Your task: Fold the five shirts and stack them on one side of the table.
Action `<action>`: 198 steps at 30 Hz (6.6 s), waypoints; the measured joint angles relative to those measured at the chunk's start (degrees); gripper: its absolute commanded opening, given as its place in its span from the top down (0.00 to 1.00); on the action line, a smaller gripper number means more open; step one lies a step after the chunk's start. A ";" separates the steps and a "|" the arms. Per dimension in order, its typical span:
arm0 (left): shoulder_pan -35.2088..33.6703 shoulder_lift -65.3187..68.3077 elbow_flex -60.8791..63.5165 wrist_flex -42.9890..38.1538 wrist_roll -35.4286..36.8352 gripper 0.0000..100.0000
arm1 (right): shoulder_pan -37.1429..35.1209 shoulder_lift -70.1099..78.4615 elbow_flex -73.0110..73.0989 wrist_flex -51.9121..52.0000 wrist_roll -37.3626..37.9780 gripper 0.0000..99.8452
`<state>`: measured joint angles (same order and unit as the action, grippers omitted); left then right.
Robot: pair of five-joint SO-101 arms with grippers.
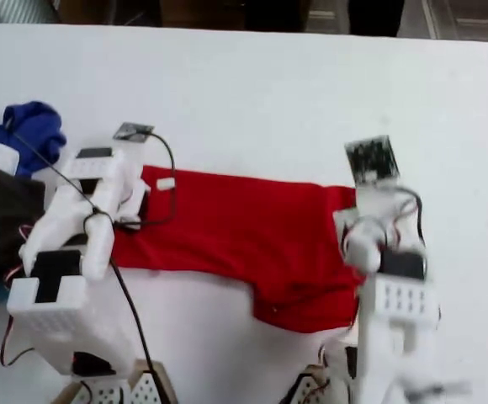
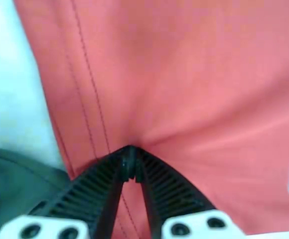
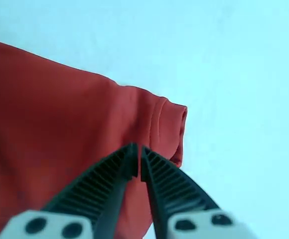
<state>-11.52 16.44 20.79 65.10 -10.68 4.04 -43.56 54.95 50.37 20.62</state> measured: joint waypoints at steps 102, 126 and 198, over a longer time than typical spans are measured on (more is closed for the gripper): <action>5.80 43.52 -77.80 34.99 8.53 0.97 | 6.68 95.21 -103.38 29.98 8.53 0.98; 8.62 22.86 -58.37 34.55 8.53 0.97 | 6.77 91.87 -120.26 49.85 10.46 0.97; -7.21 -13.71 15.74 -8.70 -3.08 0.97 | -32.88 13.80 8.09 27.60 39.56 0.80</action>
<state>-18.73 2.73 36.53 56.40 -13.76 -28.84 -29.76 63.03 77.98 60.18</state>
